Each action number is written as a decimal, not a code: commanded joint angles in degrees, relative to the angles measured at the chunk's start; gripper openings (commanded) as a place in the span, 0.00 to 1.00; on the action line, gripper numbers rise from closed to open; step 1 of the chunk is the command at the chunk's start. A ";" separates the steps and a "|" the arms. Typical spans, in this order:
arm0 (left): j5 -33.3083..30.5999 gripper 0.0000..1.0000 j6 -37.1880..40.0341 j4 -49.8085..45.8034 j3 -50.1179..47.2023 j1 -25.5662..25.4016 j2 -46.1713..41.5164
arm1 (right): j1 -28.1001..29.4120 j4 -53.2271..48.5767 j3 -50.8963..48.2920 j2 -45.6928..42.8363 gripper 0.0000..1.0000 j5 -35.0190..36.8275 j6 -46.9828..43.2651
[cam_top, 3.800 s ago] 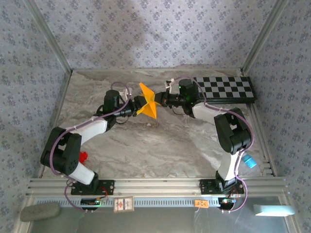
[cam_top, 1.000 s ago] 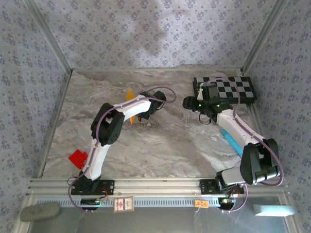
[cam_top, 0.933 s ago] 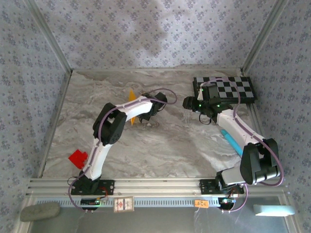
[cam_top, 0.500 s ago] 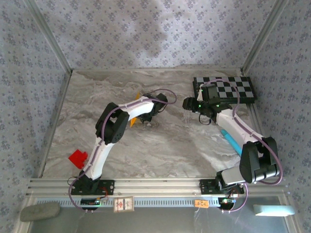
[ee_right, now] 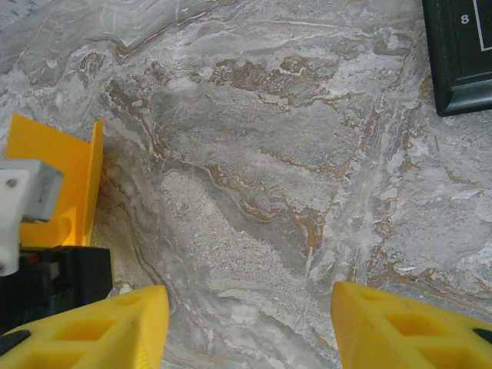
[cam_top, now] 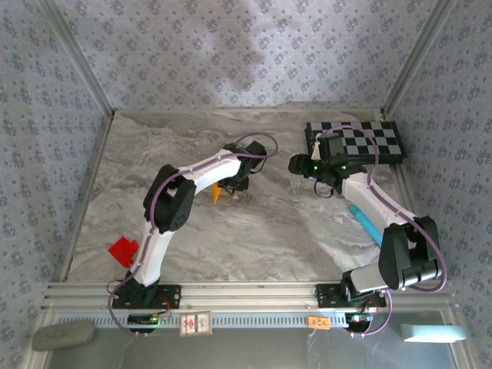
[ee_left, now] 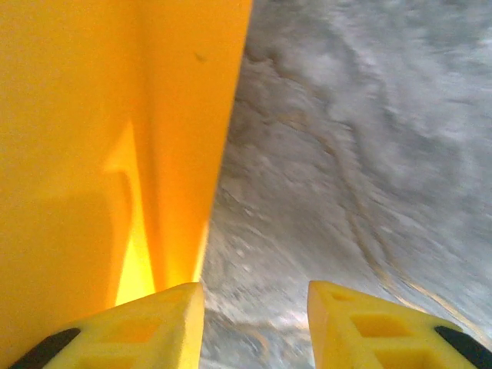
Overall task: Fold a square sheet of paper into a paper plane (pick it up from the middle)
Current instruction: Turn over the paper at the center of the table, then move the paper to the center of the table.
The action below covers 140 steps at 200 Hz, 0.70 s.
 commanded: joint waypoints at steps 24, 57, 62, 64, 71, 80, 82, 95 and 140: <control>12.44 0.41 -5.89 5.12 -4.85 -2.15 -10.81 | 0.02 1.17 -1.09 -0.18 0.59 -0.09 1.34; 16.27 0.42 -6.04 11.50 -11.59 -0.81 -18.74 | 0.05 2.29 -1.49 0.31 0.60 -1.28 1.43; 16.76 0.42 -6.08 12.72 -12.87 -0.22 -19.77 | 0.08 2.51 -1.49 0.51 0.60 -1.56 1.52; 16.97 0.42 -6.18 13.17 -13.28 0.12 -20.10 | 0.14 2.55 -1.49 0.56 0.60 -1.62 1.56; 18.16 0.42 -6.54 14.87 -15.11 1.34 -21.04 | 0.23 2.80 -1.51 0.89 0.61 -2.05 1.69; 20.09 0.41 -7.15 17.63 -17.54 3.19 -21.62 | 0.40 3.13 -1.49 1.26 0.61 -2.49 1.91; 20.60 0.40 -7.31 18.11 -18.07 3.43 -21.63 | 0.48 3.23 -1.38 1.36 0.61 -2.54 1.95; 23.70 0.35 -7.90 21.43 -20.79 5.87 -21.18 | 0.78 3.59 -1.40 1.85 0.61 -2.97 2.22; 24.73 0.18 -7.85 24.29 -21.02 9.65 -15.55 | 2.22 4.21 -1.05 3.38 0.61 -3.60 2.75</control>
